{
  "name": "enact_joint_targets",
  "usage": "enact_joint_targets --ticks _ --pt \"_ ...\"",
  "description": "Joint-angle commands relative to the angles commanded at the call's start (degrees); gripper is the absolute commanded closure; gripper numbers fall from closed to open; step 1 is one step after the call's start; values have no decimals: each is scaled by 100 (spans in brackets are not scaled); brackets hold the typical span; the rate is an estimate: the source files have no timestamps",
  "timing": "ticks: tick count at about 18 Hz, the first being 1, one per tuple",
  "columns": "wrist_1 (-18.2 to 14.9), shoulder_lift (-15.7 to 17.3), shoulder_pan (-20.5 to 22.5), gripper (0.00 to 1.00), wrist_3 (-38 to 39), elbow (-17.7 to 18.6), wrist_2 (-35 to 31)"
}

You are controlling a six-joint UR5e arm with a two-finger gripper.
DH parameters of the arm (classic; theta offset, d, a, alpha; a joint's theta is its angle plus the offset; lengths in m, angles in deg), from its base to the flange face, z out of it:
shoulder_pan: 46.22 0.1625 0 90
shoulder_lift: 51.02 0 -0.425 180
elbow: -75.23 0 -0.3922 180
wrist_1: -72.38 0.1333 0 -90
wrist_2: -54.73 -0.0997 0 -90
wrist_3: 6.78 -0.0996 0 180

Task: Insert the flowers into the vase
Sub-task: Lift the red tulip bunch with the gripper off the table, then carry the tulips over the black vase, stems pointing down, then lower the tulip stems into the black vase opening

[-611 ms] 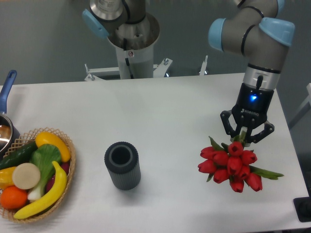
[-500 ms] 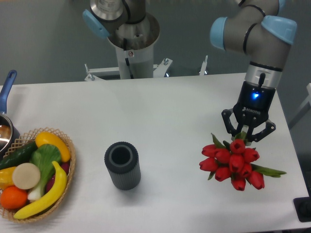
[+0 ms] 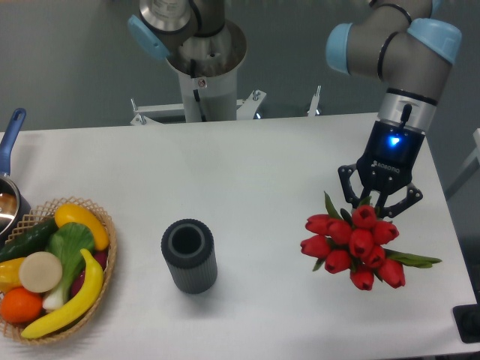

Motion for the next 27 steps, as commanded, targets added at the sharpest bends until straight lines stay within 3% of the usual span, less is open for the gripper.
enact_joint_targets --ticks 5,10,17,21,27 --pt "0 141 -386 77 18 105 669" --pt "35 254 -624 78 -26 254 1943" --pt "44 545 -1090 77 -52 571 2296" --pt "79 501 -1397 78 -52 589 2349" --pt "167 316 -1451 78 -289 755 2349"
